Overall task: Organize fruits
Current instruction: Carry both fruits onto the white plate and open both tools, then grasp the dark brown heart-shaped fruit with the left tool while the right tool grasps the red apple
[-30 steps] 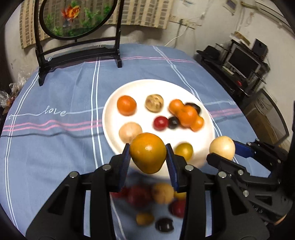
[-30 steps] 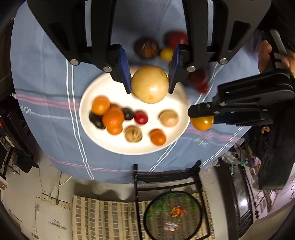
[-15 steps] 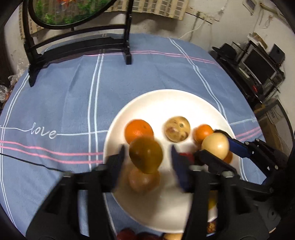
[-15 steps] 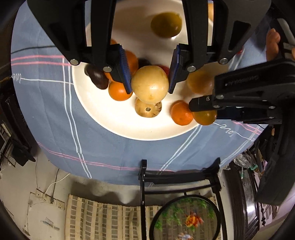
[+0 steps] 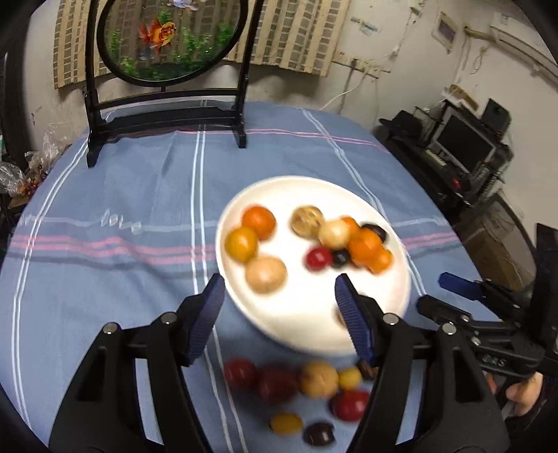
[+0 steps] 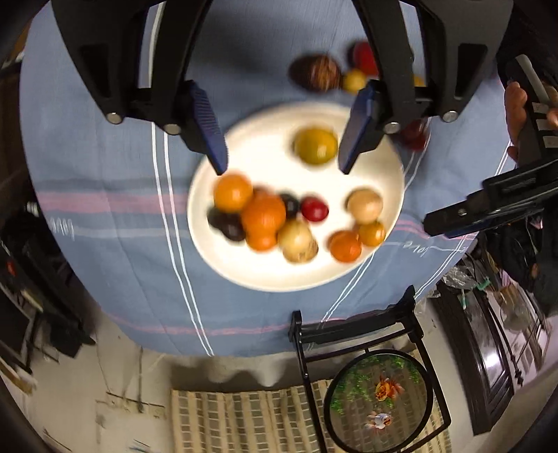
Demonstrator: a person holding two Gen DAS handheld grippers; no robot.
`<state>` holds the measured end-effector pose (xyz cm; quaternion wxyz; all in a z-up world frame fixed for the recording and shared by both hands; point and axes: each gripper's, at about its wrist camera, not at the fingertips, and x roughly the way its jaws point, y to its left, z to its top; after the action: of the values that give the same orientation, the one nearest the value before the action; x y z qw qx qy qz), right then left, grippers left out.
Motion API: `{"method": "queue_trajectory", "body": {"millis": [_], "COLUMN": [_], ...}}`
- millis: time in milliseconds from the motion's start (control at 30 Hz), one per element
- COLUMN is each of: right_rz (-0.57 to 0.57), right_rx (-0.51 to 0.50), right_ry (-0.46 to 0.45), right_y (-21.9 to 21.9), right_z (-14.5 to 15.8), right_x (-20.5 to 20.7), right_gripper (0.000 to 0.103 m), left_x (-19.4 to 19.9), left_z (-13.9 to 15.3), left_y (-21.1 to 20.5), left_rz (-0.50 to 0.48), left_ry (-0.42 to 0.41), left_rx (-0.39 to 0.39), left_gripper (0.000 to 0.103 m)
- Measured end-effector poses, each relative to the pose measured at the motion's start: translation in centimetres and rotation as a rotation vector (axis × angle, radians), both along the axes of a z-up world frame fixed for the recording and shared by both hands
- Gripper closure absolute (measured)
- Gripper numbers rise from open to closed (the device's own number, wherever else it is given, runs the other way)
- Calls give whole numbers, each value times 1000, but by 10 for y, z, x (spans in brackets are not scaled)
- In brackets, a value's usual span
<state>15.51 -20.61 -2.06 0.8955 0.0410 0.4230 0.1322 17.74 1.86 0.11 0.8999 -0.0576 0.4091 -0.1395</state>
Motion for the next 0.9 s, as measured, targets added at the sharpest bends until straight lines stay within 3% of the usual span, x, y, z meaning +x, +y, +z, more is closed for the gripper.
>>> {"method": "queue_trajectory", "body": {"millis": [133,267,467,700,900], "right_rz": [12,29,52,195,168], "right_rx": [5,-36,-47,-13,-10], "right_ry": [5,-6,-4,63,44], "right_y": [4,12,23,67,81], "right_z": [-6,-5,-9,-38,-45], "right_x": [-29,-44,-58,-82,-72], "right_gripper": [35,35,35,35,35], "left_x": [-41,-69,-91,-115,-124], "left_z": [-6,-17,-34,-50,-55], "left_y": [-3,-8,9,47,75], "left_rz": [-2,14,48,124,161], "left_ry": [-25,-46,-9,2,6], "left_rx": [-16,23,-2,-7,-37], "left_gripper": [36,35,35,35,35]}}
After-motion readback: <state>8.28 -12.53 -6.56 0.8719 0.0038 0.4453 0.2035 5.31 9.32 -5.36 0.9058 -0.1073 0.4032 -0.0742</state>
